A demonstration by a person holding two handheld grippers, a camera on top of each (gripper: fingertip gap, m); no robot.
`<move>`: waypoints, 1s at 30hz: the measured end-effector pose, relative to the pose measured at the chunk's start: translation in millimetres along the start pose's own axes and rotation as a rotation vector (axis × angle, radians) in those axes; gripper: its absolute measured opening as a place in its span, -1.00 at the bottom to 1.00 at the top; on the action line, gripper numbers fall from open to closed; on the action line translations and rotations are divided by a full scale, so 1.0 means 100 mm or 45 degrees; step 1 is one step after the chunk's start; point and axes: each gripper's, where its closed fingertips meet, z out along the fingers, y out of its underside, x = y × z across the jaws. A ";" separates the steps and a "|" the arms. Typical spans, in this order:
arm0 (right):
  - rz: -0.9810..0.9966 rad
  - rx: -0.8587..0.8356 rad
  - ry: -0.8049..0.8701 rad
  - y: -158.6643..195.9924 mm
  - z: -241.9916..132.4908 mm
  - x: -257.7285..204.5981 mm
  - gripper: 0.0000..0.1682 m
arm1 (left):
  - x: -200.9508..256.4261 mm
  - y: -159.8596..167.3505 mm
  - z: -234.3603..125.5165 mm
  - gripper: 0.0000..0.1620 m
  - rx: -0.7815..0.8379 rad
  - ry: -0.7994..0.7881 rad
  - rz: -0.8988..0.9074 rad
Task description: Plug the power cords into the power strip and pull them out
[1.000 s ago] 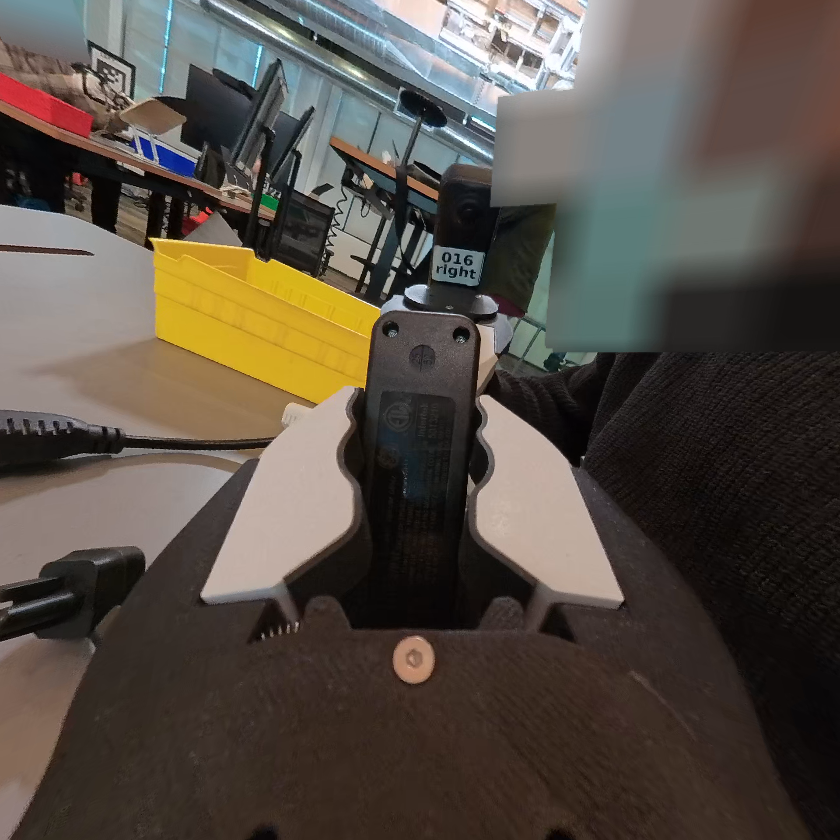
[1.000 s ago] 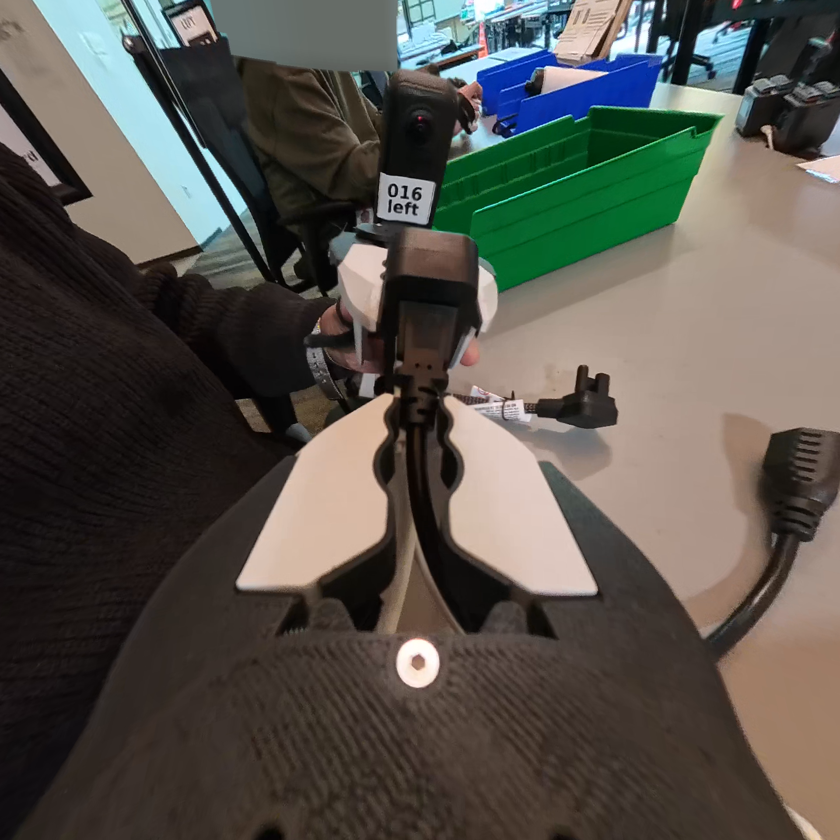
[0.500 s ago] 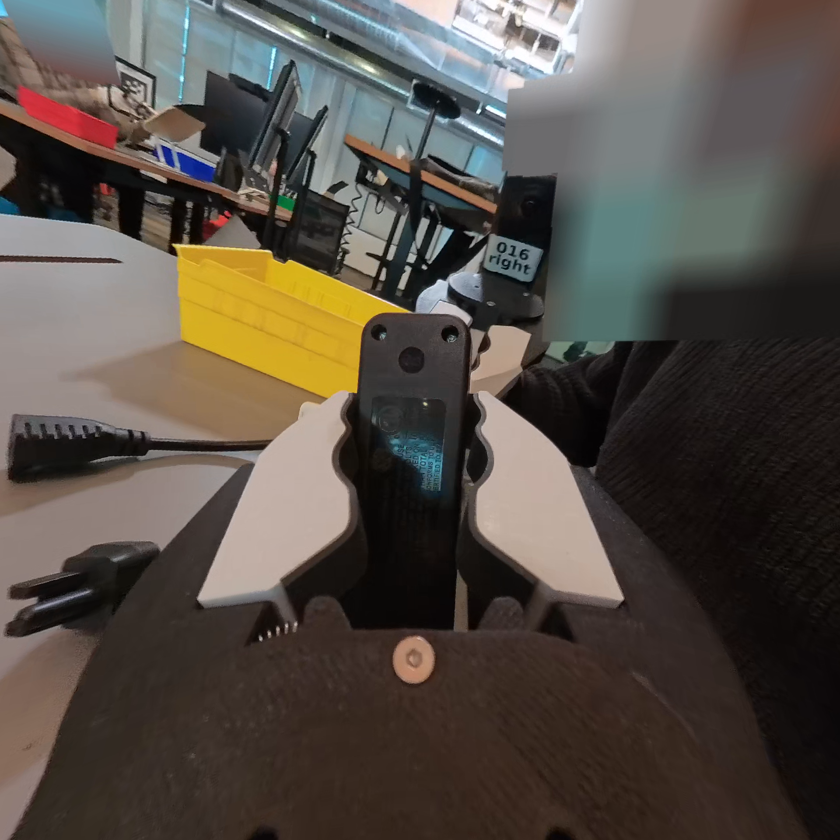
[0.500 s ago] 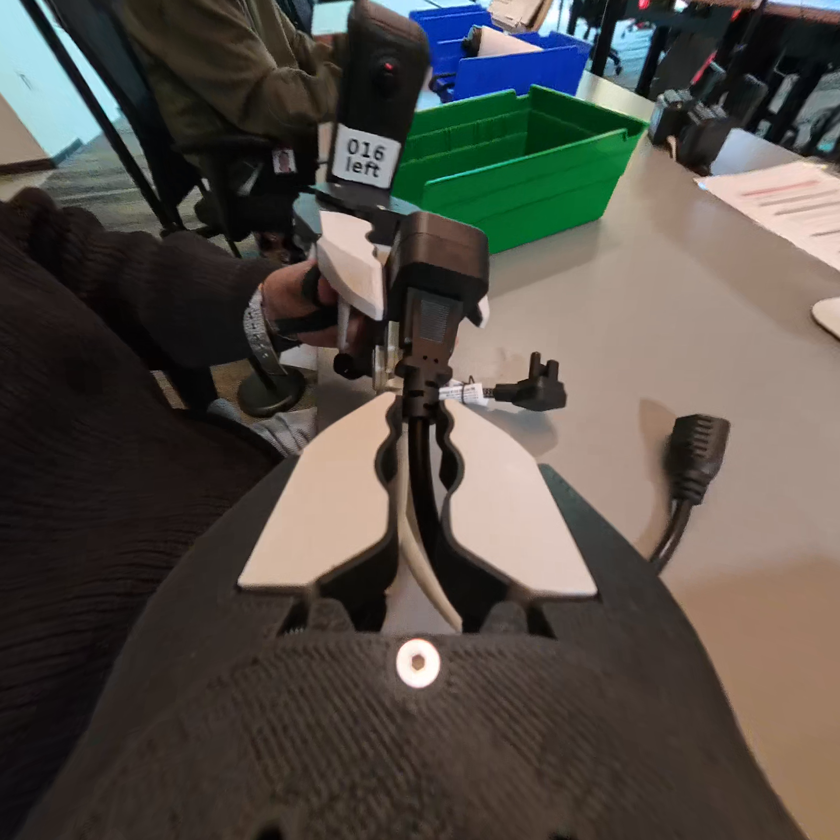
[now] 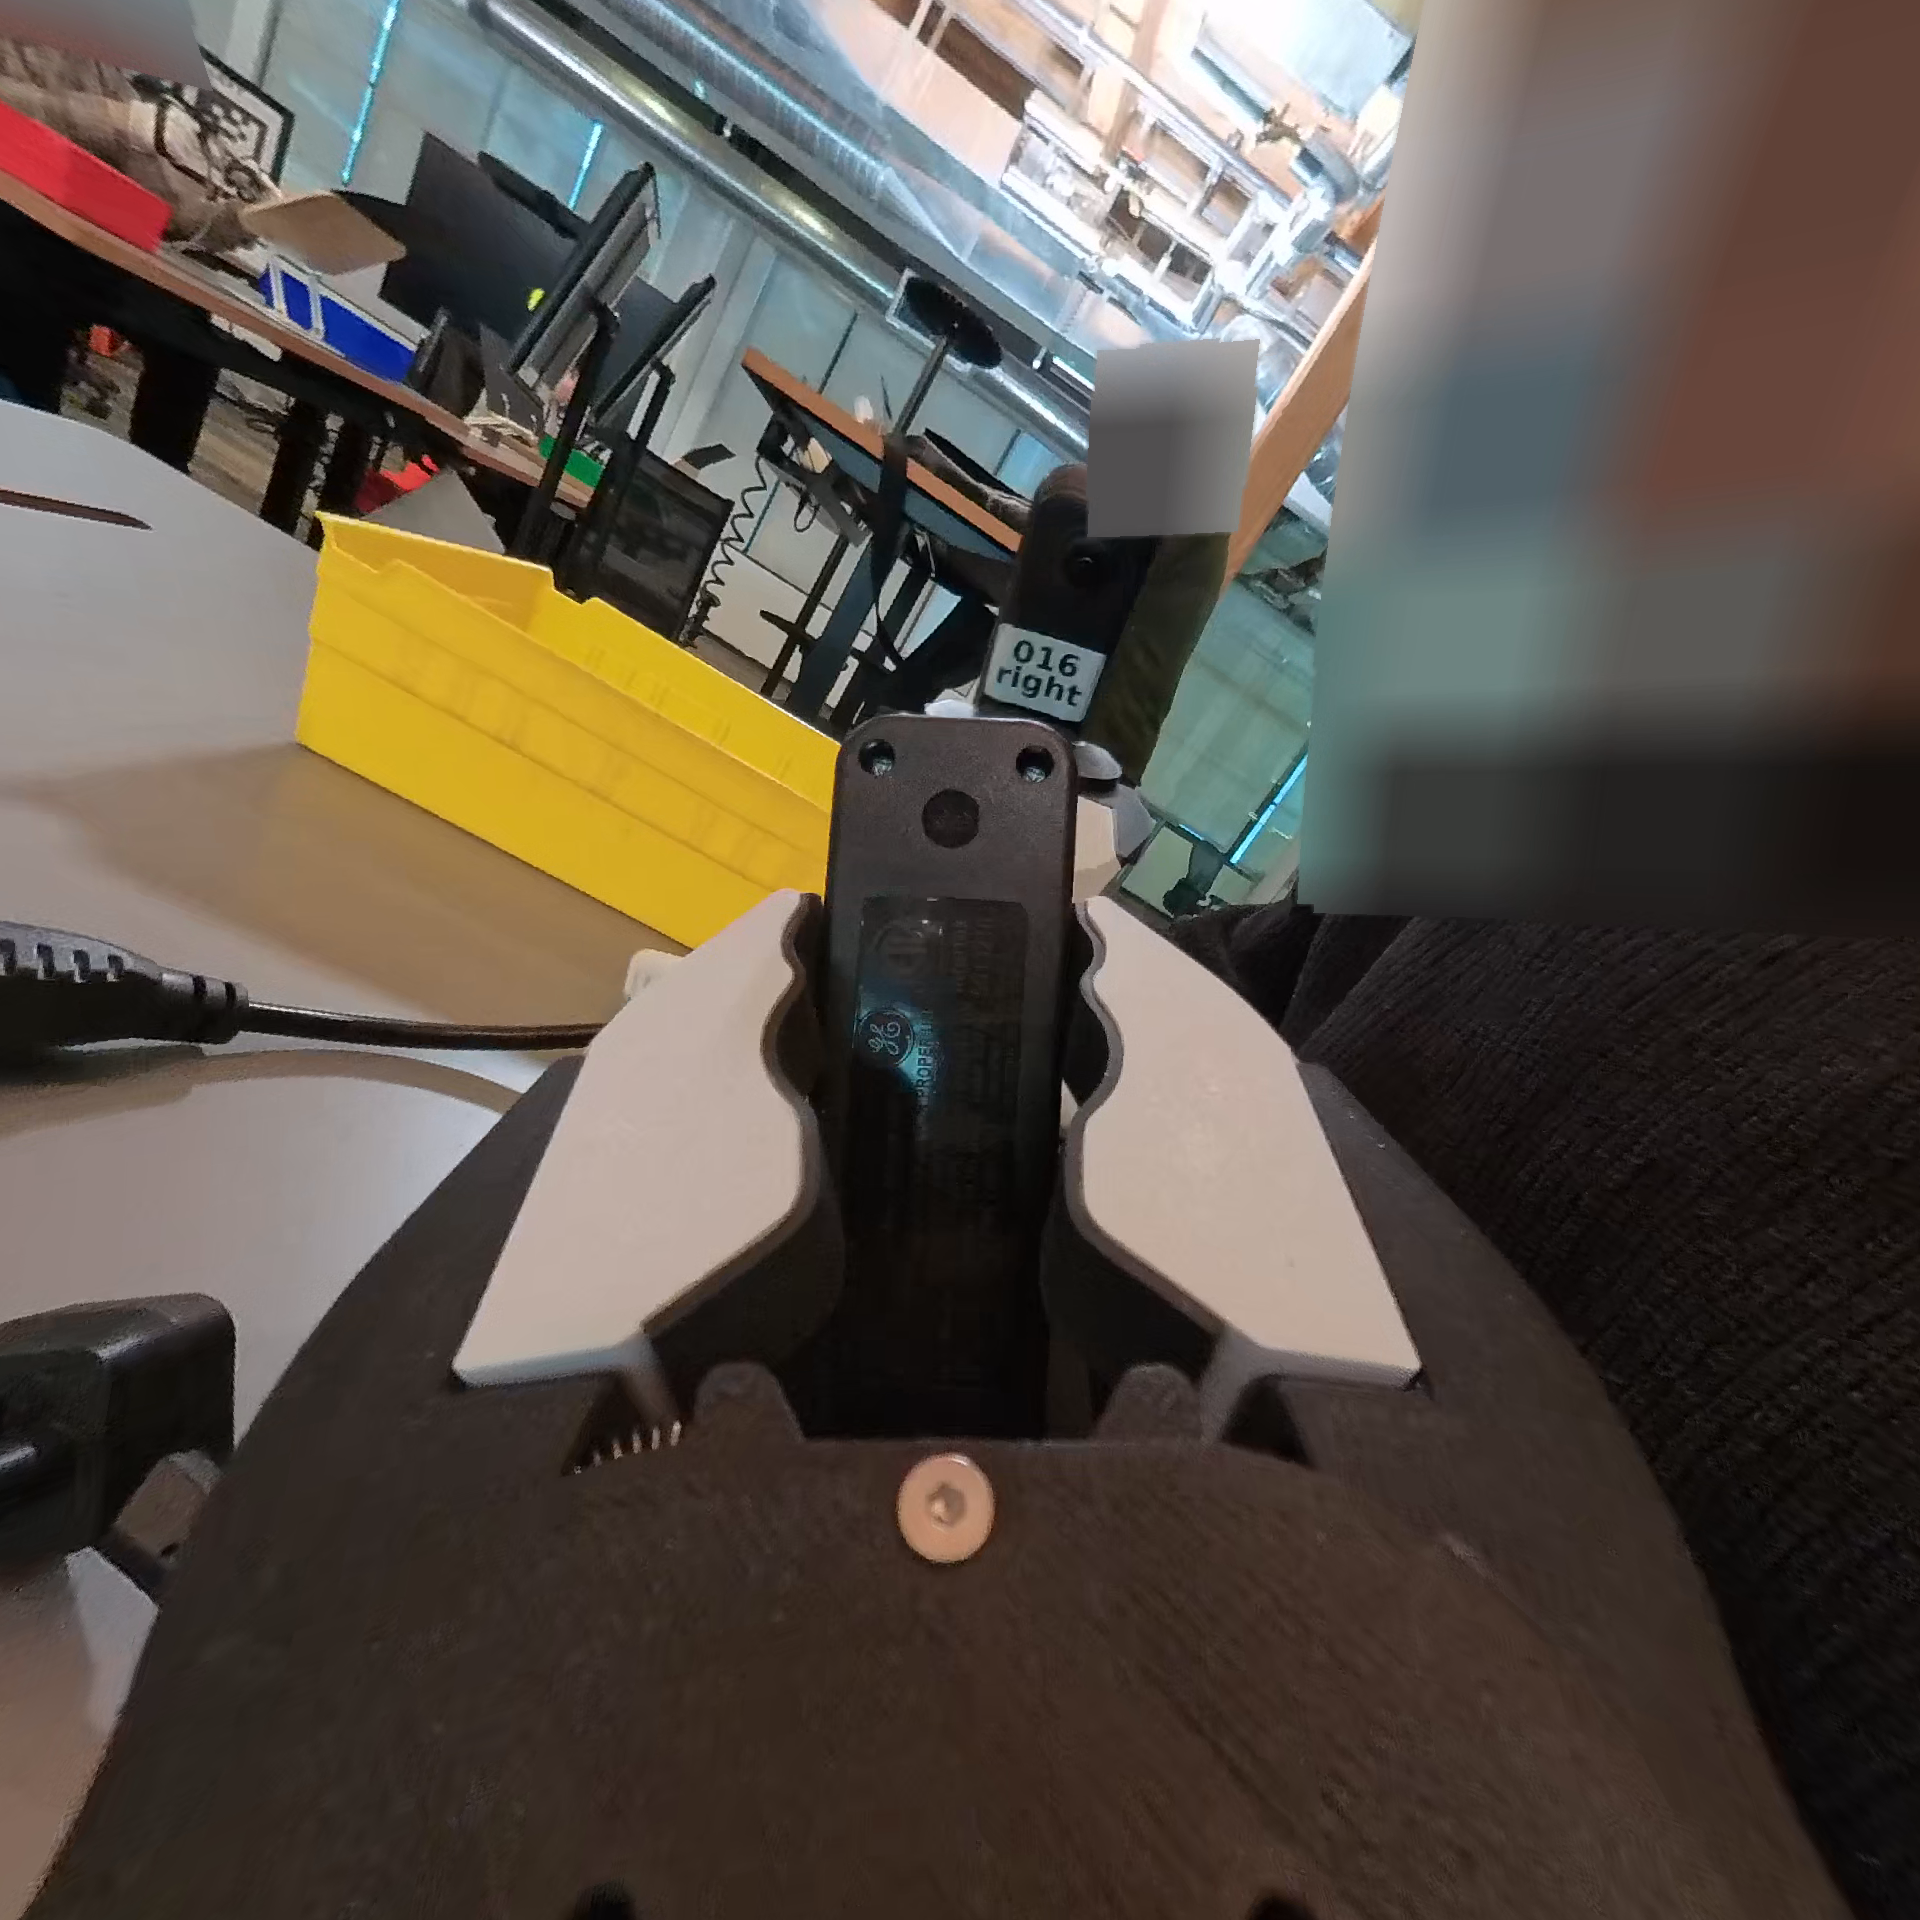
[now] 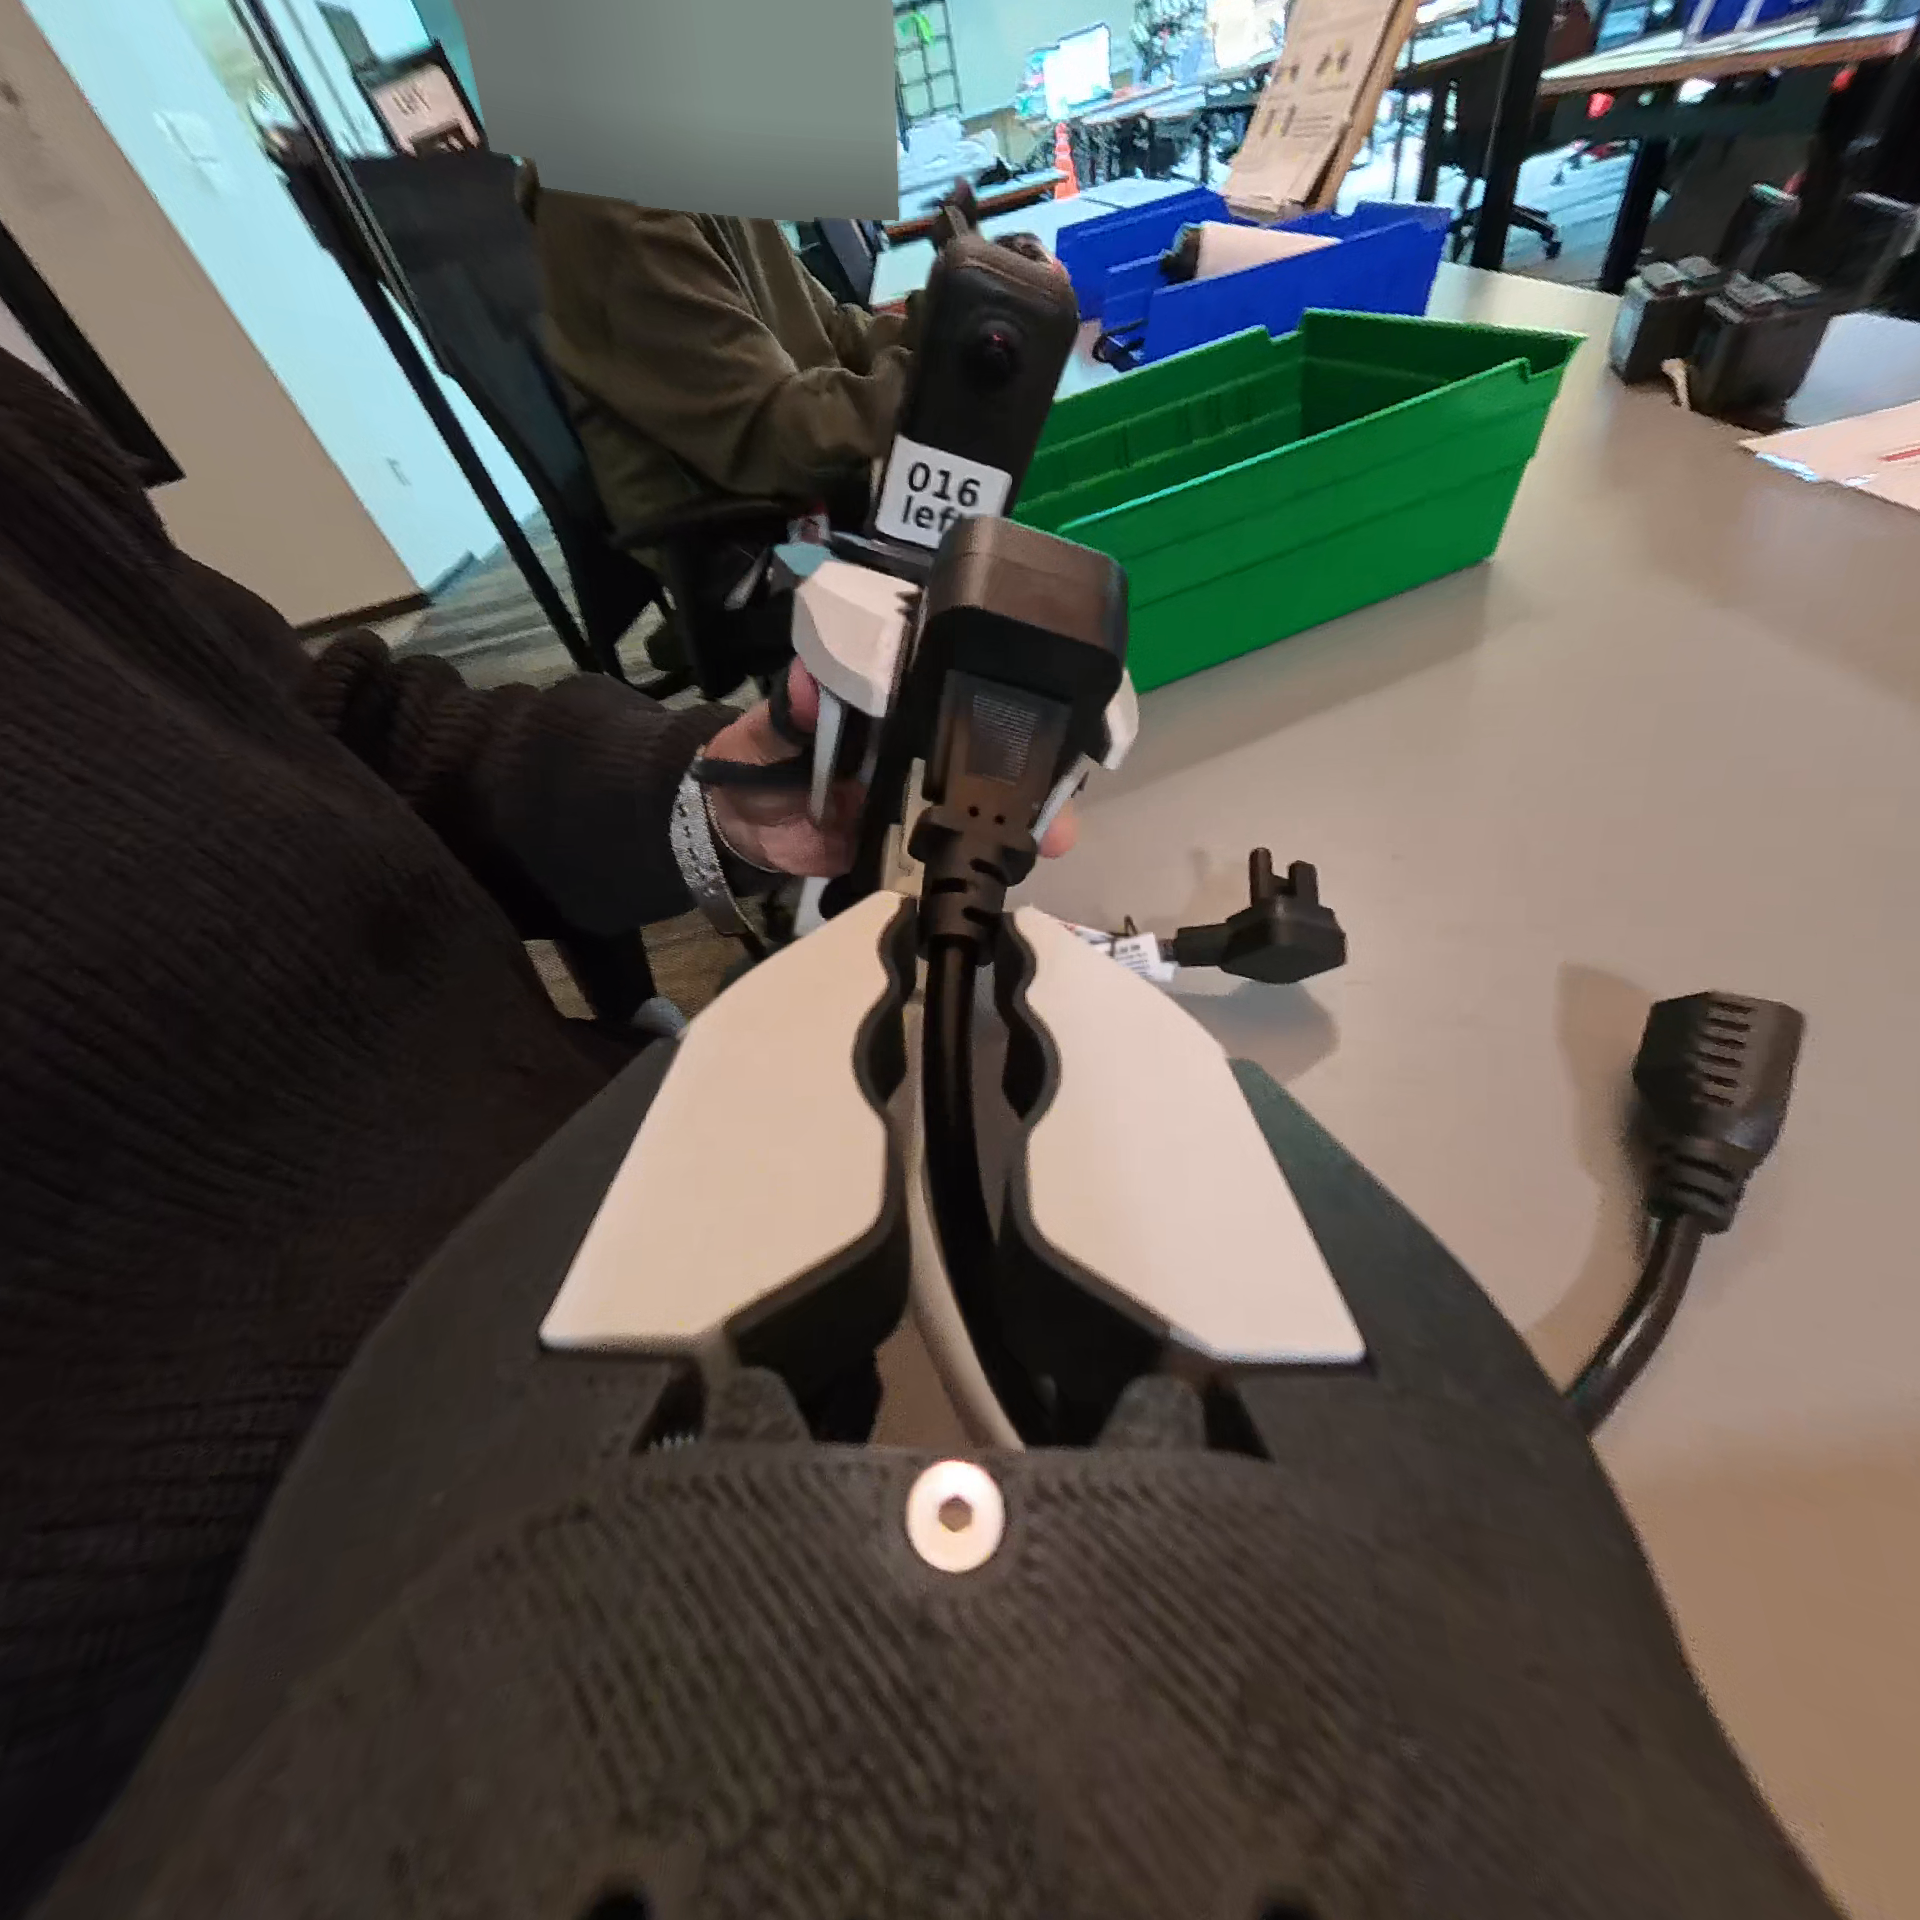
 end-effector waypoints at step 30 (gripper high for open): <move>0.169 0.061 -0.119 0.17 0.06 0.12 -0.91 | -0.12 -0.01 -0.07 -0.45 0.075 0.053 -0.180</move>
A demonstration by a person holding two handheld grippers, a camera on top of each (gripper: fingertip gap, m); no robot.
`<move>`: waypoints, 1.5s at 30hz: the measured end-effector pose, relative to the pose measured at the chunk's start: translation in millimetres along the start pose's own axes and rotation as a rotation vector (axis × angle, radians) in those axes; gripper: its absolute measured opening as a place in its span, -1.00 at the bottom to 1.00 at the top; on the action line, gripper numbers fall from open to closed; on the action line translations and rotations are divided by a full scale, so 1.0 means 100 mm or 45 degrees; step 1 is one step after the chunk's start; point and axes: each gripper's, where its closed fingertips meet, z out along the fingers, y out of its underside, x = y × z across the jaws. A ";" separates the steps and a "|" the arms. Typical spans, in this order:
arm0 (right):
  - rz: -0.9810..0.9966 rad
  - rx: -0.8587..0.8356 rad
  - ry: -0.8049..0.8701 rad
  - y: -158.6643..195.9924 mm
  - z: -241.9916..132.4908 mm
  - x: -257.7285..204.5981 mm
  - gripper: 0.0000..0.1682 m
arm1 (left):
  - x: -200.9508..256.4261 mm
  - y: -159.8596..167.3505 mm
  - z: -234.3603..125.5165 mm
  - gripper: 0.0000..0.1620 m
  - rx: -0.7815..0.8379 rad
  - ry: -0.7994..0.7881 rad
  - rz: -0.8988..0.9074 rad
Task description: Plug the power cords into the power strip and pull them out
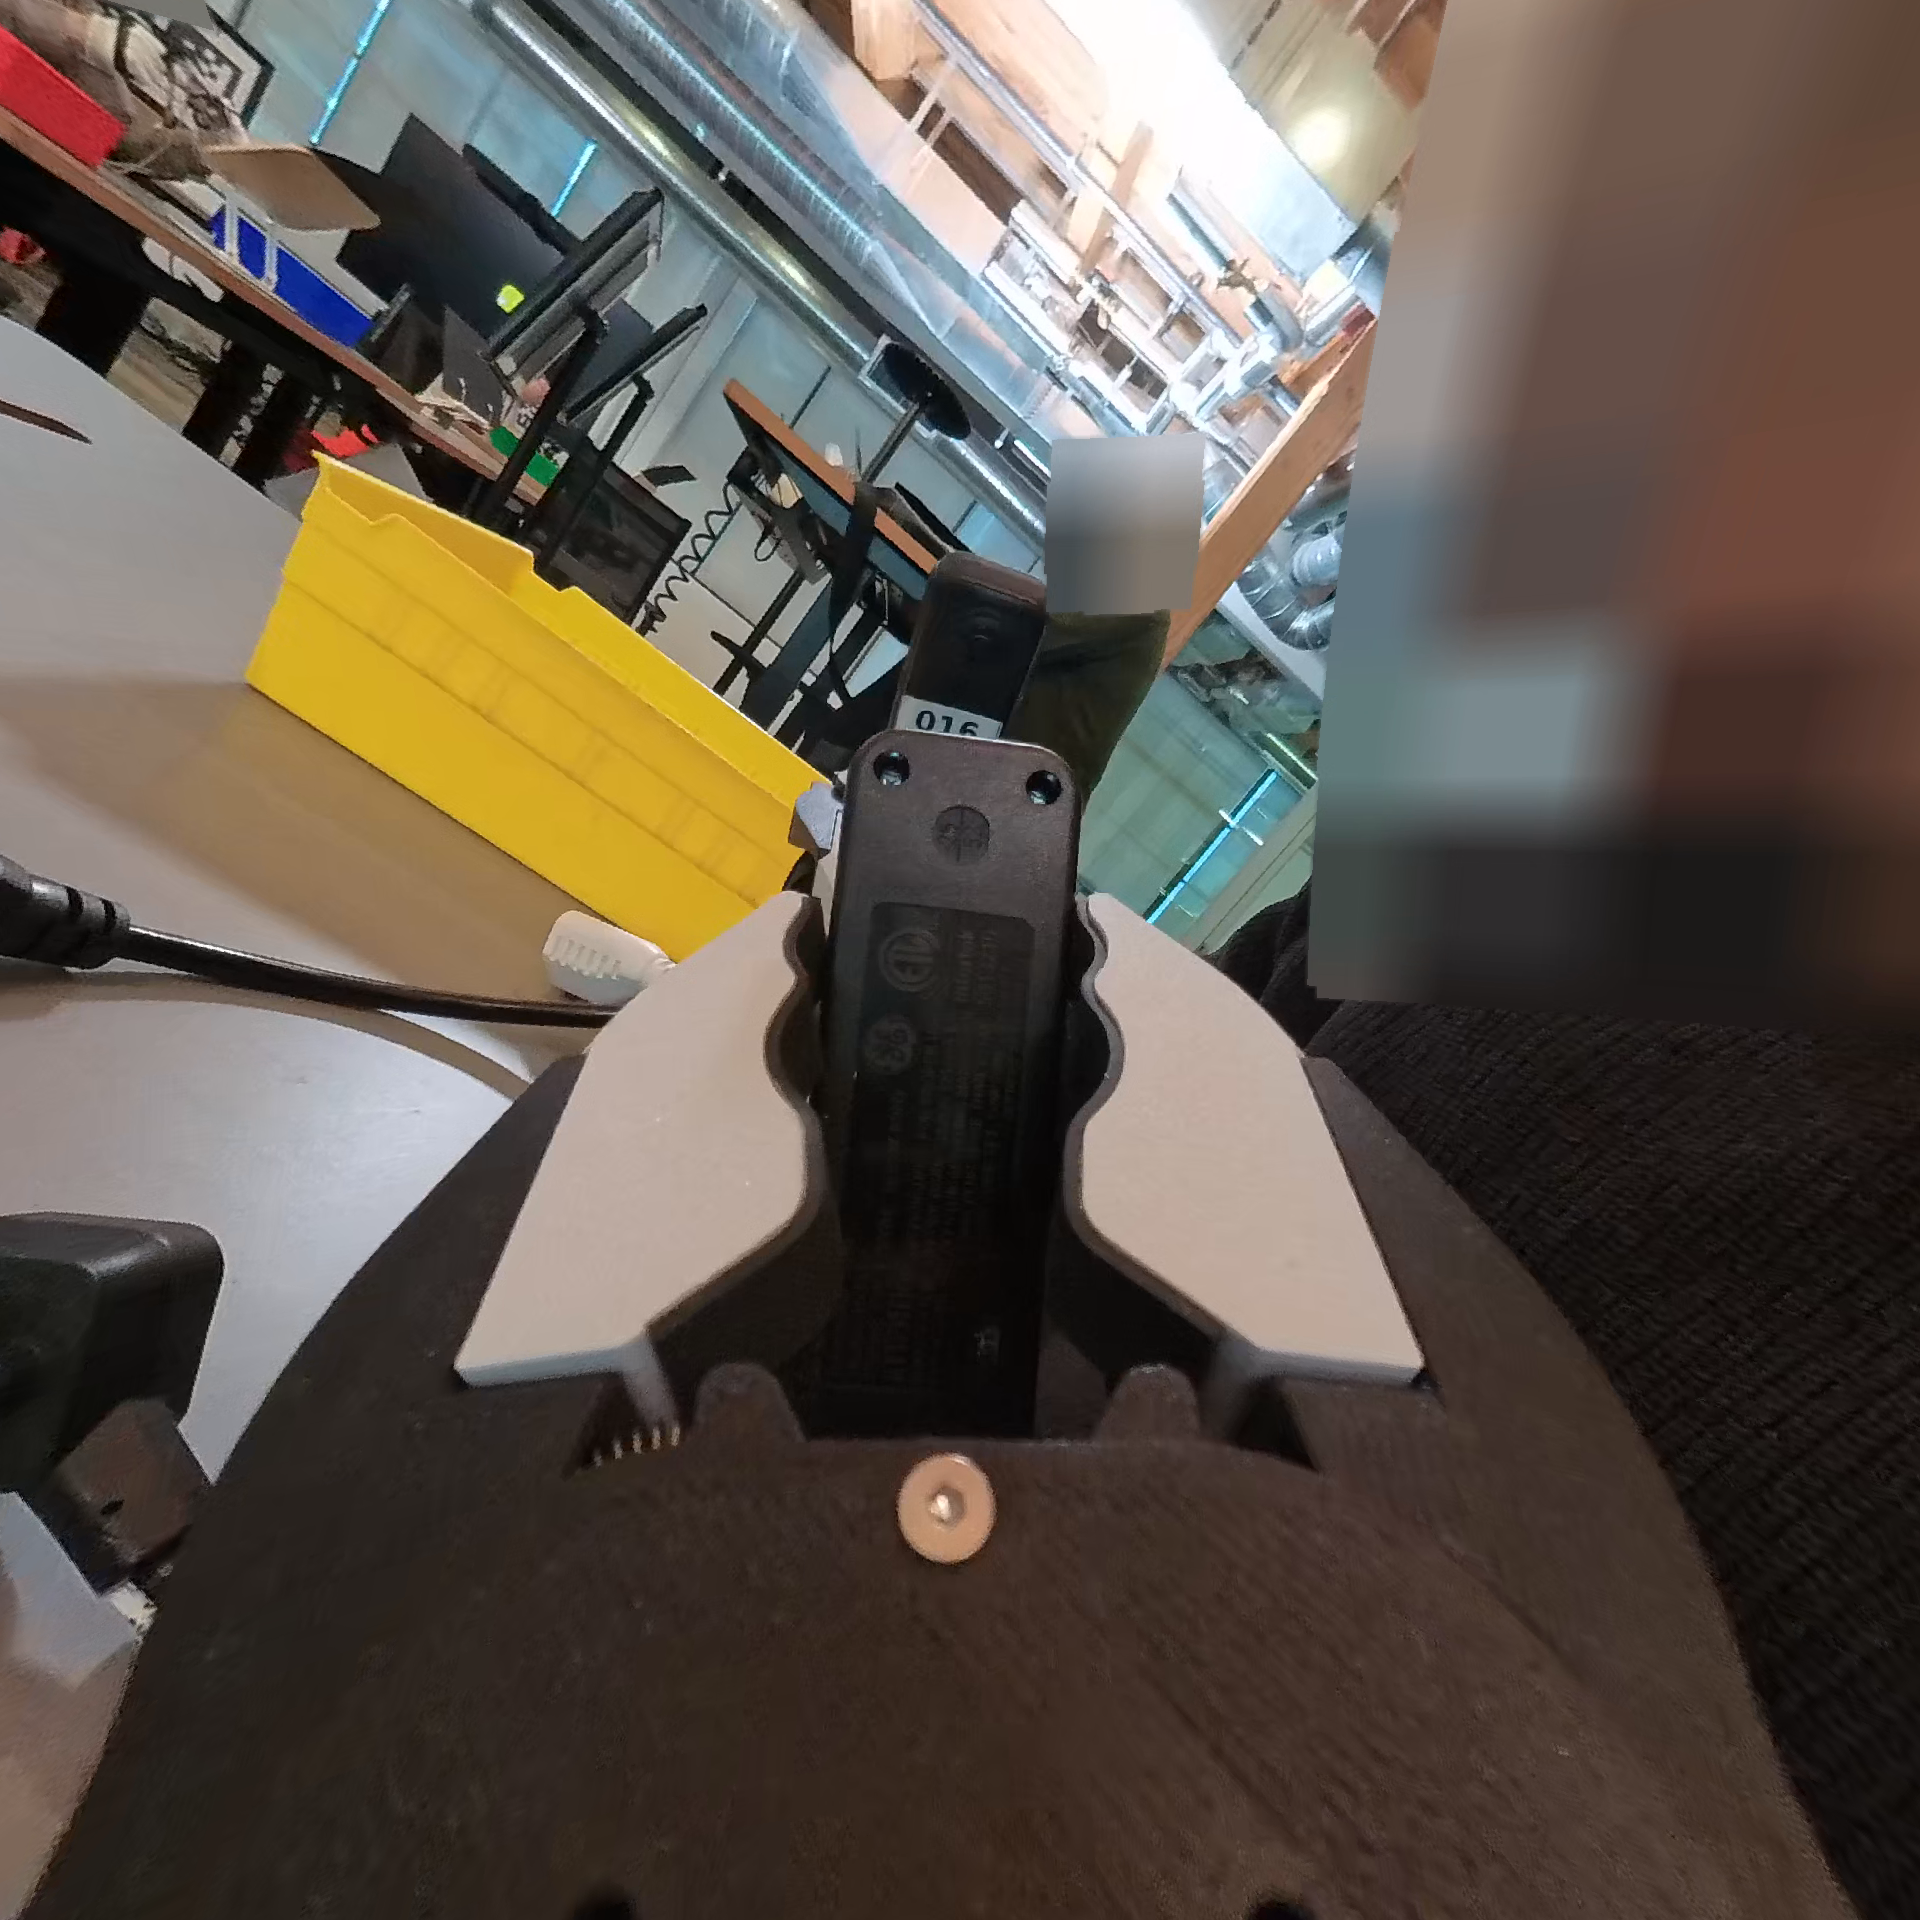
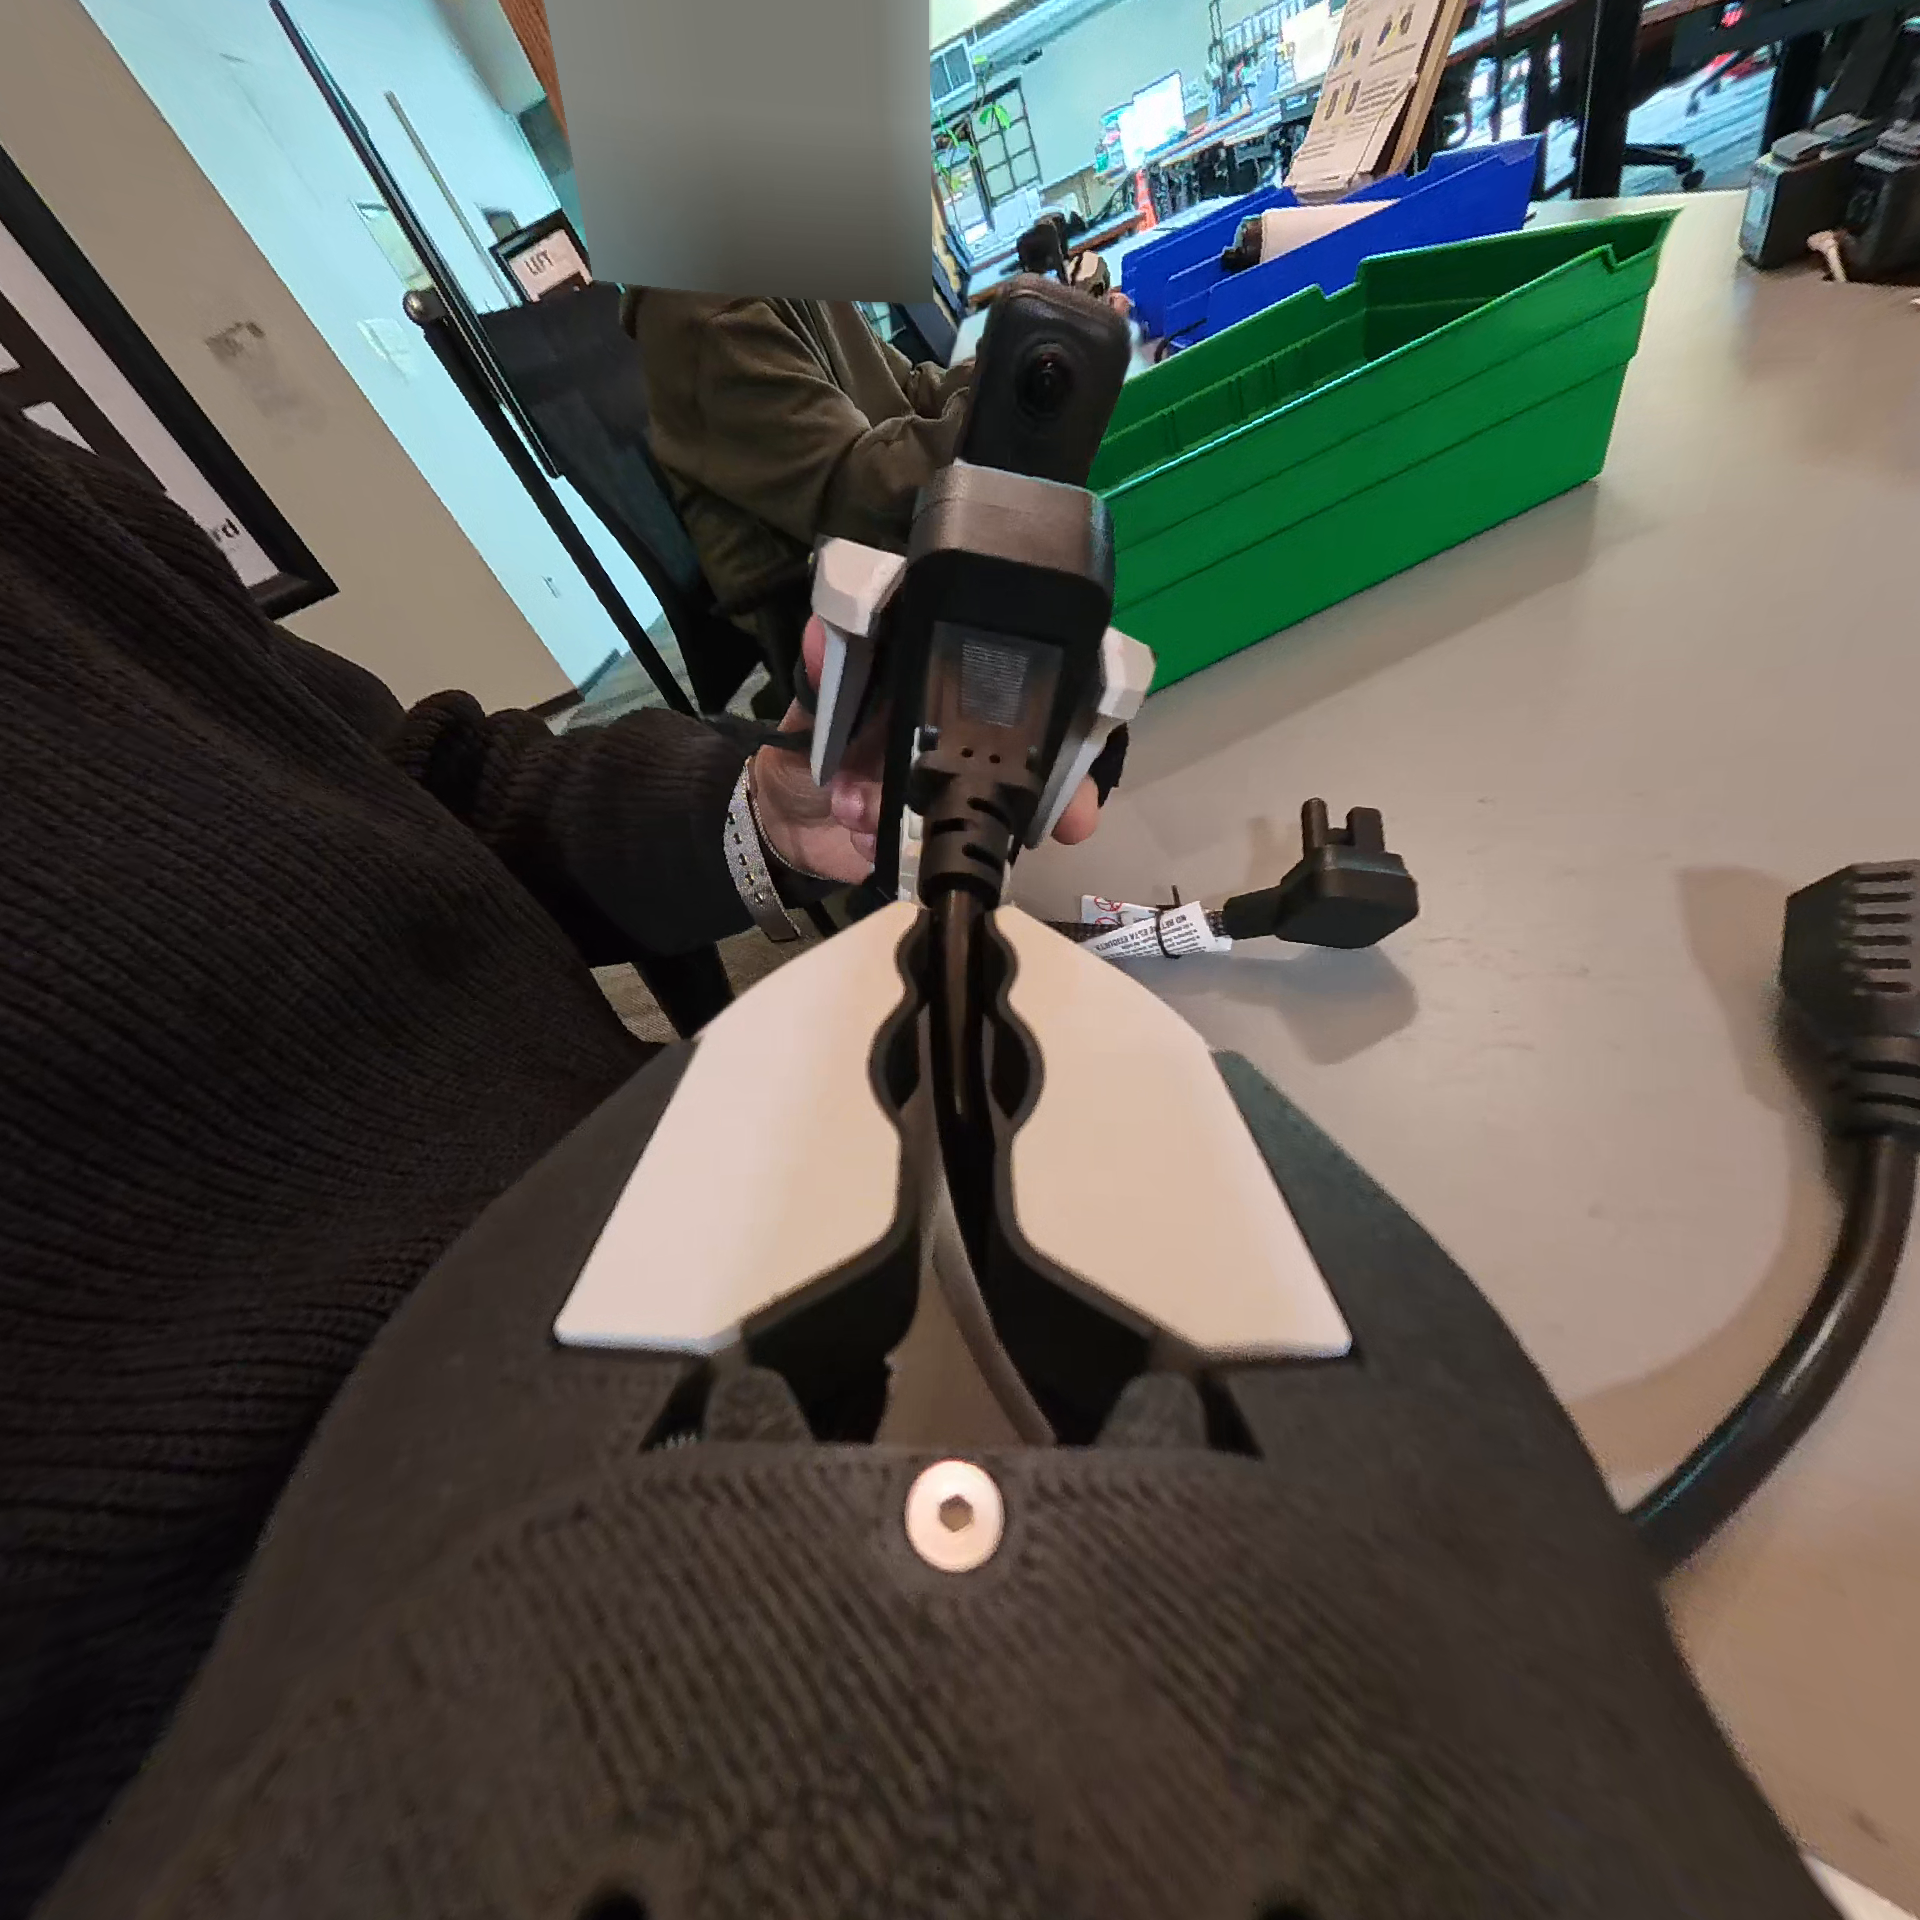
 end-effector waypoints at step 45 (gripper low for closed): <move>0.282 0.153 0.007 -0.07 -0.02 0.08 -0.88 | -1.05 0.28 -0.35 -0.36 -0.869 -1.214 1.282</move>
